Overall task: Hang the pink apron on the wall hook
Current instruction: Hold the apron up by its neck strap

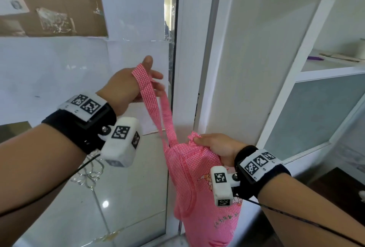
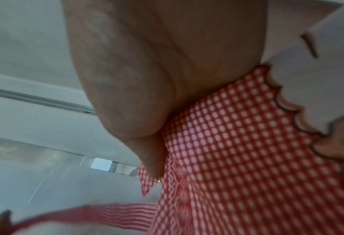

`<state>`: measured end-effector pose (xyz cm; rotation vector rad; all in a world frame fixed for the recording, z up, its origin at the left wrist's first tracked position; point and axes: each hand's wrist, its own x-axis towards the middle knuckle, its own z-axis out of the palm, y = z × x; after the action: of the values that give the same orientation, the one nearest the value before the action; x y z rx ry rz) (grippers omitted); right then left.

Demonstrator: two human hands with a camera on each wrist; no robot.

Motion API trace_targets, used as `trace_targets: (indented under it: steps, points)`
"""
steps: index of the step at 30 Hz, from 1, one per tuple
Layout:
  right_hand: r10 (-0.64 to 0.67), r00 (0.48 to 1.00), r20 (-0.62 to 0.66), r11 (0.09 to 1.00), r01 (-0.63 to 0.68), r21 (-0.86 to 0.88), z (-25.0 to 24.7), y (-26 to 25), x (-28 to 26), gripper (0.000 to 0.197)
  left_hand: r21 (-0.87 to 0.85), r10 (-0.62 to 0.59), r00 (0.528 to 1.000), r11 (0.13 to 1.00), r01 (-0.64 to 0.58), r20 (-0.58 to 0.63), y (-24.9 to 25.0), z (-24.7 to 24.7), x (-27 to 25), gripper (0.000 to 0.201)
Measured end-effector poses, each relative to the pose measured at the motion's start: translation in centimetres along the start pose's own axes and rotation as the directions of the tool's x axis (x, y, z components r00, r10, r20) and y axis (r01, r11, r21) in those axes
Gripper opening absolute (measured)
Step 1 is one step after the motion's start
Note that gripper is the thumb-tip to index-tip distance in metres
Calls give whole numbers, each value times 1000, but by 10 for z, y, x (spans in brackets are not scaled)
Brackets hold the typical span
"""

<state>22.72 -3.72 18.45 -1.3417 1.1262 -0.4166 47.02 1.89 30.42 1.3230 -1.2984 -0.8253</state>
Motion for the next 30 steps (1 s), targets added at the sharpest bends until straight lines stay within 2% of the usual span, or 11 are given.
trace_targets:
  steps: [3,5,7,10,12,14,17,20,22,27,30]
  points:
    - [0,993,116,966,30,-257,5,-4,-3,42,-228,87,980,973,-45,178,8,4,-3,15]
    - [-78,994,70,948,96,-303,5,-13,-3,44,-316,148,955,947,-62,258,13,3,-7,22]
    - [-215,975,52,954,221,-205,6,-26,-4,46,-410,166,928,912,-15,335,19,1,-10,37]
    - [-353,924,150,935,354,16,17,-51,-6,58,-439,158,903,898,37,400,32,-4,-17,35]
    - [-393,884,252,919,368,142,26,-68,-8,68,-322,147,905,947,-12,398,39,-8,-21,25]
    - [-443,832,333,894,381,237,35,-84,-11,67,-203,146,908,977,-69,393,43,-14,-23,21]
    - [-491,804,336,871,441,218,51,-104,-19,33,-104,143,890,989,-108,432,51,-27,-28,35]
    - [-540,779,319,841,487,235,66,-127,-24,2,-3,114,901,992,-124,419,60,-40,-32,51]
    - [-563,763,317,824,490,284,76,-144,-27,7,35,98,914,992,-121,394,65,-48,-34,54]
    - [-669,718,194,738,609,289,96,-182,-34,27,36,98,961,993,-111,260,74,-74,-35,38]
    - [-716,683,143,694,674,253,106,-205,-37,29,105,83,982,989,-101,169,82,-94,-37,34]
